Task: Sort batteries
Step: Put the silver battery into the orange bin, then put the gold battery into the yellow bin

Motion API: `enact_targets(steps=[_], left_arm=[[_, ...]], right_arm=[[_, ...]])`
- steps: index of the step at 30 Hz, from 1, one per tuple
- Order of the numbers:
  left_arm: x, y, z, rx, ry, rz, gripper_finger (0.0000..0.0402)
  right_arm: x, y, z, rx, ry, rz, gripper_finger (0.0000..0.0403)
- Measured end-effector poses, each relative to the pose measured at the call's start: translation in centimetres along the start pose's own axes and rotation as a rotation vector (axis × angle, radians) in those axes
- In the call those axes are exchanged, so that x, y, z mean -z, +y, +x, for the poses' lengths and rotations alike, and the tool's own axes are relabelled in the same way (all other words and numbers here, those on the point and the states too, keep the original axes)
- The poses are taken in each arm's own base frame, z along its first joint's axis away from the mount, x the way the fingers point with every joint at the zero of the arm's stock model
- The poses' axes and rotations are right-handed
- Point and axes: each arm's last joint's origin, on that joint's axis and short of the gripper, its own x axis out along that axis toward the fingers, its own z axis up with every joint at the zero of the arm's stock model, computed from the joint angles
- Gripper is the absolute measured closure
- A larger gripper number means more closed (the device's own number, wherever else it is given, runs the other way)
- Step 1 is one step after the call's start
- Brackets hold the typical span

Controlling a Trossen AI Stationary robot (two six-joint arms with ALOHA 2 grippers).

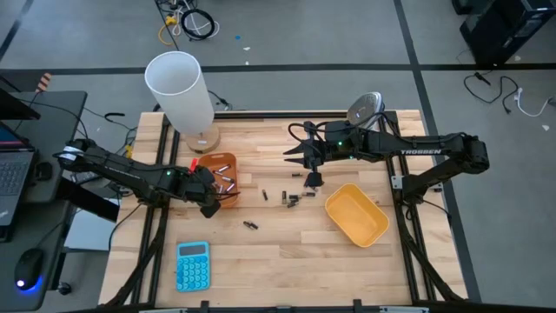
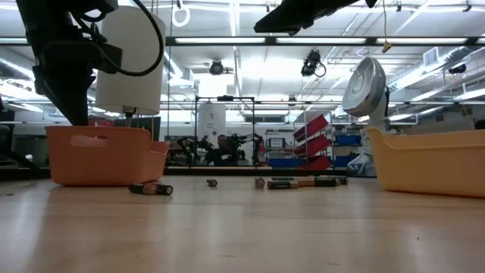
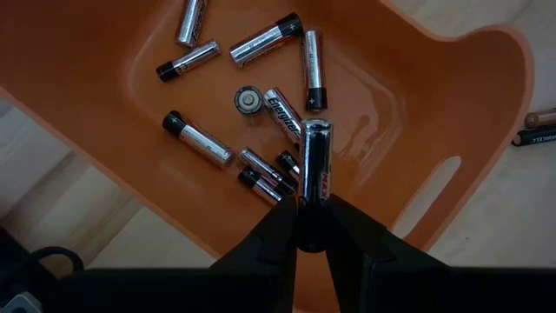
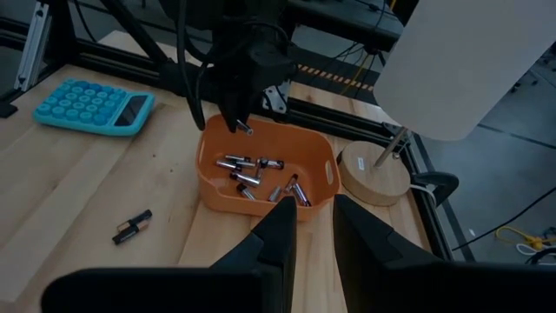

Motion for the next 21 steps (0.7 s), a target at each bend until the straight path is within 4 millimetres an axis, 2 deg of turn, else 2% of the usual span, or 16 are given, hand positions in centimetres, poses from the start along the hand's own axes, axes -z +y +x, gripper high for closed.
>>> enact_targets(steps=[21], left_arm=[[0.0,0.0,0.0,0.0,0.0,0.0,0.0325]], right_arm=[[0.0,0.0,0.0,0.0,0.0,0.0,0.0338]])
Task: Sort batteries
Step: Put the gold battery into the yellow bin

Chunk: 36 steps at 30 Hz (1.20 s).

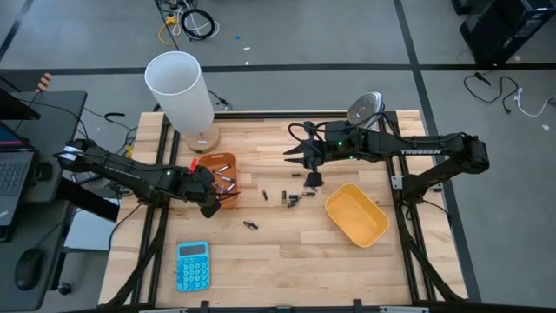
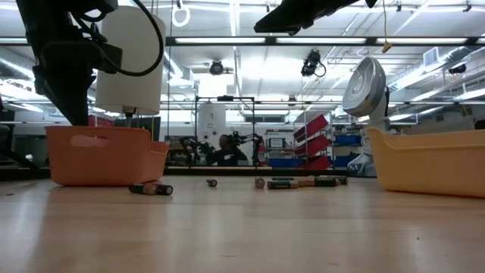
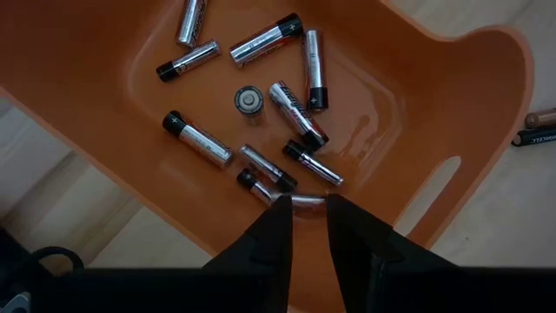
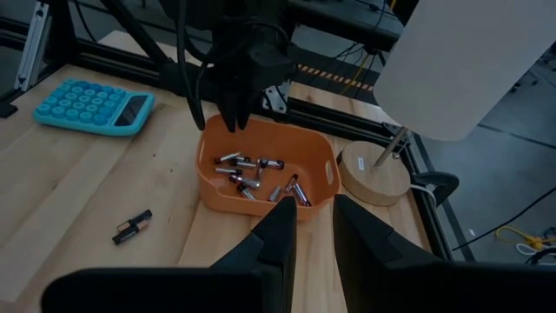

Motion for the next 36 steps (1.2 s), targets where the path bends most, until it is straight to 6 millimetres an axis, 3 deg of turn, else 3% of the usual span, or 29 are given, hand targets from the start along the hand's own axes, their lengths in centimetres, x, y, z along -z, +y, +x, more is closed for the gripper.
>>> enact_targets(steps=[14,22,29,36], left_arm=[[-0.1,0.0,0.0,-0.014,-0.02,0.0,0.0325],[-0.2,-0.2,0.0,0.001,-0.044,-0.001,0.0325],[-1.2,-1.2,-0.2,0.071,-0.183,0.131,0.0325],[-2.0,-1.9,-0.4,0.075,-0.315,0.267,0.0325]], right_arm=[[0.0,0.0,0.0,0.001,0.001,0.002,0.0338],[0.4,0.1,0.0,0.089,0.075,0.036,0.0338],[1.0,0.9,-0.1,0.2,0.178,0.099,0.0338],[1.7,2.3,0.7,0.172,0.253,0.143,0.0331]])
